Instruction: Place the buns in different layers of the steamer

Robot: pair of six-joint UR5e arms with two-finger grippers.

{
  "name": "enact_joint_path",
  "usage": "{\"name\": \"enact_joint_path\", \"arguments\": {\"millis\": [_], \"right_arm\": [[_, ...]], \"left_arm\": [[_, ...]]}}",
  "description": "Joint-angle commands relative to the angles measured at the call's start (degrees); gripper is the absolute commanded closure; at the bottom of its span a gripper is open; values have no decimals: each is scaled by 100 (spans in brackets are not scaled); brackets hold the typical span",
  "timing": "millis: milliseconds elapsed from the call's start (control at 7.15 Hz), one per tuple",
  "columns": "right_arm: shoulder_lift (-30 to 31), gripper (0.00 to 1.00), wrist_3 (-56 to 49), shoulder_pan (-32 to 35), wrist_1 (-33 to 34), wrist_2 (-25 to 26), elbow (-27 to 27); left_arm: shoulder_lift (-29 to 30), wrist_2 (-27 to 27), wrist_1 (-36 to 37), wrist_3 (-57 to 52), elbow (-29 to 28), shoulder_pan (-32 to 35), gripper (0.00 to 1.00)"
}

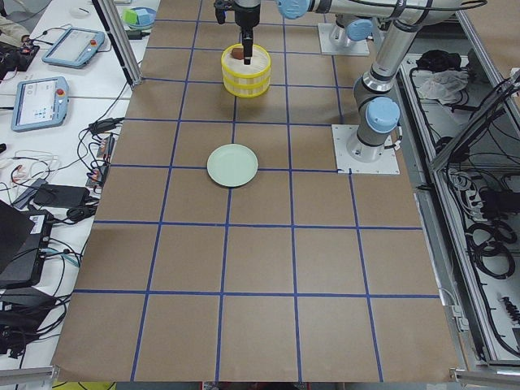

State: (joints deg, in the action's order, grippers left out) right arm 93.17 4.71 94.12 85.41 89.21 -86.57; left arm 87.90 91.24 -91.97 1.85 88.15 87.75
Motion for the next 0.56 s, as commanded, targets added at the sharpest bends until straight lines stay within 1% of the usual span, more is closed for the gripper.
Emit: {"name": "enact_joint_path", "arguments": {"millis": [0,420], "right_arm": [[0,0,4,-8,2,-8,0],[0,0,4,-8,2,9,0]], "left_arm": [[16,-1,30,-1,88,5,0],[16,-1,30,70,115,5,0]]}}
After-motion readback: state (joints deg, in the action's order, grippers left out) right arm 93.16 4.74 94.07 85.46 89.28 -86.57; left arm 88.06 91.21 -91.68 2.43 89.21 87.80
